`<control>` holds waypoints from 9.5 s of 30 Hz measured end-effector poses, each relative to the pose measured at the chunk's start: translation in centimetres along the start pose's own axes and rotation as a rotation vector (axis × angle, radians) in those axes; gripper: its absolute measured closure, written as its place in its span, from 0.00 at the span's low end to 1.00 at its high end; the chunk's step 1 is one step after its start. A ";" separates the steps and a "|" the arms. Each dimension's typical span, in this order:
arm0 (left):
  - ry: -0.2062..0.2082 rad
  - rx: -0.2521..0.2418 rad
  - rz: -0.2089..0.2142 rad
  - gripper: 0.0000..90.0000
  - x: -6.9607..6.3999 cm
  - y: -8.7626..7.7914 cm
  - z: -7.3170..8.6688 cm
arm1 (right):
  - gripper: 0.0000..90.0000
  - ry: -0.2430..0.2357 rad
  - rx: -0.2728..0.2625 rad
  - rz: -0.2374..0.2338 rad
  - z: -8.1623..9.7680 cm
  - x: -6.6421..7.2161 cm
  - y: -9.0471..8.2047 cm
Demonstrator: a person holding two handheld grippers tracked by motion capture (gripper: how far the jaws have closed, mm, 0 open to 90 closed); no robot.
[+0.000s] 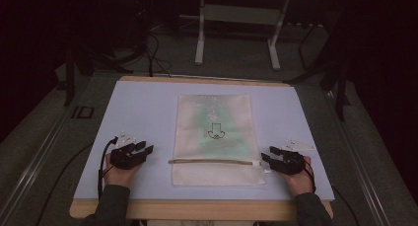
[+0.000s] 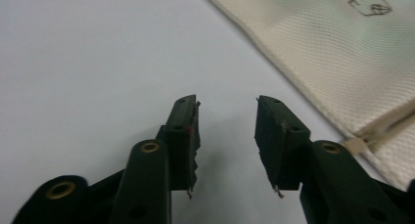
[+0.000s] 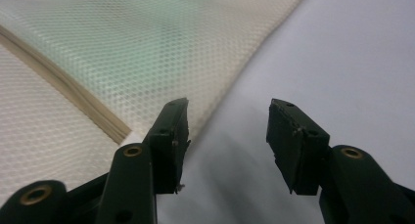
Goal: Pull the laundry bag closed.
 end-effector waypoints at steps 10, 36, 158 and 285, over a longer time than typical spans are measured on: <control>0.057 0.010 0.071 0.69 -1.1 0.0 -0.1 | 0.59 -0.035 0.024 -0.035 -0.6 1.1 0.4; 0.112 -0.001 0.143 0.85 -2.1 -0.6 -0.1 | 0.75 -0.091 0.062 -0.106 -2.8 3.3 0.7; 0.115 -0.021 0.148 0.77 -0.6 -1.5 0.3 | 0.89 -0.512 0.264 -0.427 -9.9 22.1 14.3; 0.579 0.078 0.331 0.99 -7.7 2.4 -0.3 | 0.90 -0.510 0.360 -0.505 -9.3 22.0 15.5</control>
Point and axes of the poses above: each handheld gripper's, and its own axes: y roughly forward along the jaws, z roughly out of its underside, x roughly to its left, the point moved 1 cm from there along y, roughly forward along the jaws, and after that the axes turned 7 degrees about y, right-handed, at the moved point
